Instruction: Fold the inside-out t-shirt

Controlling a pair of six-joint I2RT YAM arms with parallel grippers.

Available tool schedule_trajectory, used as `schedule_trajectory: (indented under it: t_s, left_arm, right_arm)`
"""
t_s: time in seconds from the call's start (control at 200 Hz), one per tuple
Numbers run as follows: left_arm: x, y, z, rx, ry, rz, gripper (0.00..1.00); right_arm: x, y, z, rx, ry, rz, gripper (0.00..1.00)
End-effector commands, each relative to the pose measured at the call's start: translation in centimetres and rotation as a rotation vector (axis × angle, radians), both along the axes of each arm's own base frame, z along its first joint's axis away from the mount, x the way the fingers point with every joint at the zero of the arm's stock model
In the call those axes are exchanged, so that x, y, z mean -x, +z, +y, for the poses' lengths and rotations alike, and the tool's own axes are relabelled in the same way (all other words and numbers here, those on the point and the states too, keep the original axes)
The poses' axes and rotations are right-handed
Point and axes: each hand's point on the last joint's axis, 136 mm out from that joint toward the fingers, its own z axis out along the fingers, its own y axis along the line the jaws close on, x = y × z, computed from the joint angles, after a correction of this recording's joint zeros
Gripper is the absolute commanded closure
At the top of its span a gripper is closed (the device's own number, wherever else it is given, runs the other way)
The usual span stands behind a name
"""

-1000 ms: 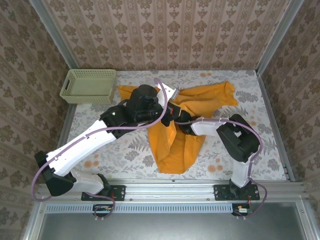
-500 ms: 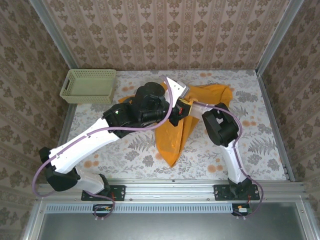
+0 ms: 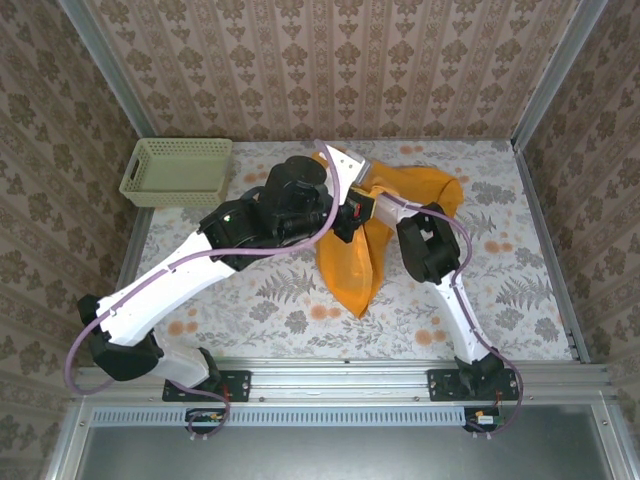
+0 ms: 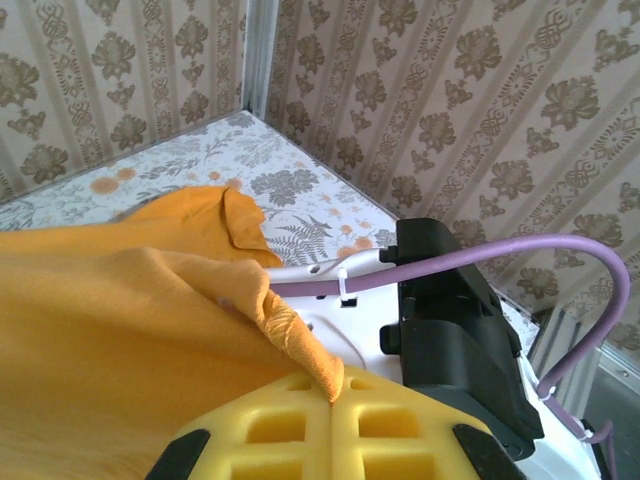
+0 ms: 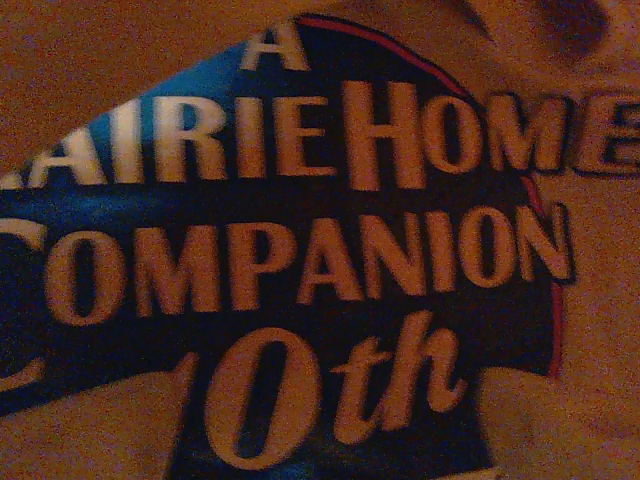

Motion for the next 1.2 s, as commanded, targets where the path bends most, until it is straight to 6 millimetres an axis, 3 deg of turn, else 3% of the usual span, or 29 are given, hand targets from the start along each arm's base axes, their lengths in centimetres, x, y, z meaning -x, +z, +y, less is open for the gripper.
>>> schedule_trajectory:
  t_s: [0.0, 0.145, 0.33, 0.47, 0.595, 0.71, 0.855, 0.955, 1.035, 1.195]
  left_arm:
    - [-1.1, 1.0, 1.0, 0.028, 0.057, 0.022, 1.00]
    - [-3.1, 0.3, 2.2, 0.008, 0.115, 0.043, 1.00]
    - [-6.5, -1.0, 3.8, -0.034, 0.212, 0.056, 1.00]
    - [-10.5, -2.7, 6.4, -0.074, 0.334, 0.082, 1.00]
    - [-15.0, -5.1, 9.2, -0.105, 0.450, 0.143, 1.00]
    - [-18.9, -7.9, 11.6, -0.149, 0.545, 0.191, 1.00]
    - [-23.1, -13.5, 15.3, -0.260, 0.689, 0.285, 1.00]
    - [-24.6, -17.5, 17.6, -0.367, 0.773, 0.330, 1.00]
    - [-25.1, -20.4, 18.7, -0.457, 0.811, 0.357, 1.00]
    - [-24.9, -25.4, 18.9, -0.567, 0.814, 0.416, 1.00]
  right_arm:
    - [2.7, -2.6, 0.2, -0.005, 0.090, 0.102, 0.42]
    - [3.2, 0.4, 2.0, -0.096, 0.175, -0.042, 0.74]
    - [4.8, 3.5, 3.6, -0.141, 0.282, -0.172, 1.00]
    - [7.1, 5.7, 4.8, -0.185, 0.386, -0.274, 1.00]
    - [10.6, 7.5, 6.8, -0.217, 0.534, -0.377, 1.00]
    - [13.1, 8.5, 6.4, -0.258, 0.550, -0.443, 1.00]
    - [15.6, 9.9, 4.2, -0.313, 0.520, -0.518, 1.00]
    - [17.0, 11.0, 2.3, -0.325, 0.491, -0.565, 1.00]
    - [18.2, 13.4, 1.4, -0.357, 0.493, -0.623, 1.00]
    - [20.5, 17.3, 1.2, -0.411, 0.572, -0.650, 1.00]
